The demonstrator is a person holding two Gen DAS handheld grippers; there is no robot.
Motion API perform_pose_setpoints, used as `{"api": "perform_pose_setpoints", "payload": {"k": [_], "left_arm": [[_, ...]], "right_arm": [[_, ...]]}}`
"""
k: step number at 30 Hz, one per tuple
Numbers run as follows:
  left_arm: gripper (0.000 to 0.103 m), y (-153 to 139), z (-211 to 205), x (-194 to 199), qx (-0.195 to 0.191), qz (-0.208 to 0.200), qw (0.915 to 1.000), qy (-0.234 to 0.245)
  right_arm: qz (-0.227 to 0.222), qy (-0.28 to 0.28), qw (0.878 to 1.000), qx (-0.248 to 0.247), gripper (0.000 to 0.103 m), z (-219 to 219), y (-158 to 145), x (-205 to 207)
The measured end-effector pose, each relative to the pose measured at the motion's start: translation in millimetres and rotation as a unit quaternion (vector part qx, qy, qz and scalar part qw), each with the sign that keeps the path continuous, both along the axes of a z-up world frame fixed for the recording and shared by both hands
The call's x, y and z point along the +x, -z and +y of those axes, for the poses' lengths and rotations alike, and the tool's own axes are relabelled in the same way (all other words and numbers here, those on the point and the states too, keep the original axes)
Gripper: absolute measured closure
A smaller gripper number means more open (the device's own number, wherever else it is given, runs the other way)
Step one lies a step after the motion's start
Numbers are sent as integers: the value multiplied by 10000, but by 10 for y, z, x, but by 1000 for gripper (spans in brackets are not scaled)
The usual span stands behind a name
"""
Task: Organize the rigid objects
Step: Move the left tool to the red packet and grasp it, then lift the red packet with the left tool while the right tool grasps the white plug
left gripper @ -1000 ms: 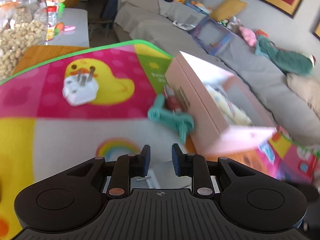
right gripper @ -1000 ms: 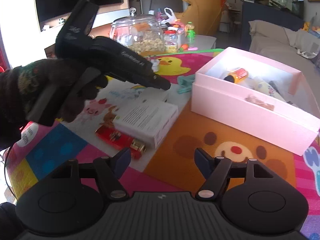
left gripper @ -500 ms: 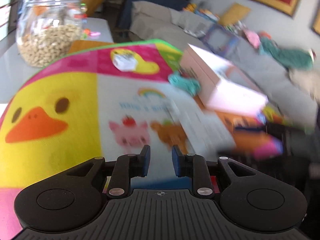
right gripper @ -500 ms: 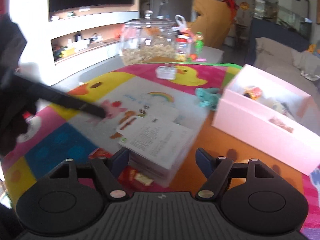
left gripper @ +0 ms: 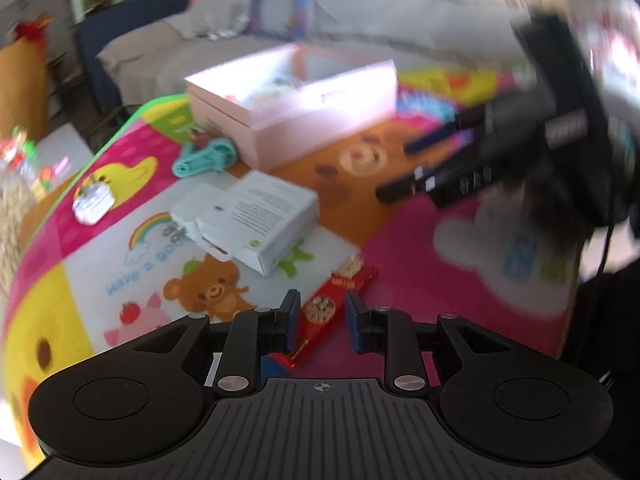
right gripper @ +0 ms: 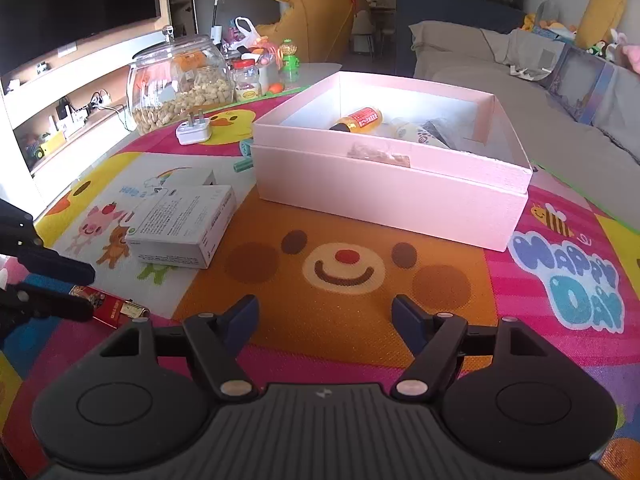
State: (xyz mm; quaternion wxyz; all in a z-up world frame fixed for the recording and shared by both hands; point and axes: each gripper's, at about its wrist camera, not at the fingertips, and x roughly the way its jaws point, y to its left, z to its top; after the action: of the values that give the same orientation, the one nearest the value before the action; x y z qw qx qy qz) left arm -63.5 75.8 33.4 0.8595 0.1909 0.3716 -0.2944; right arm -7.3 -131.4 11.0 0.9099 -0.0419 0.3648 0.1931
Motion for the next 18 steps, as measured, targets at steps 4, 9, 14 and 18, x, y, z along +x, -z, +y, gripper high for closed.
{"api": "perform_pose_setpoints", "payload": {"k": [4, 9, 14, 18], "left_arm": [[69, 12, -122, 19, 450, 9, 9983, 362], [68, 21, -100, 223, 263, 402, 9987, 177], [69, 46, -52, 299, -98, 521, 9985, -147], [68, 75, 94, 315, -817, 729, 9904, -847]], "right_arm": [[-68, -100, 9999, -124, 17, 92, 28, -17], [-39, -143, 9999, -16, 16, 59, 19, -18], [48, -318, 9995, 49, 5, 77, 39, 3], [159, -470, 9986, -162, 0, 157, 46, 35]]}}
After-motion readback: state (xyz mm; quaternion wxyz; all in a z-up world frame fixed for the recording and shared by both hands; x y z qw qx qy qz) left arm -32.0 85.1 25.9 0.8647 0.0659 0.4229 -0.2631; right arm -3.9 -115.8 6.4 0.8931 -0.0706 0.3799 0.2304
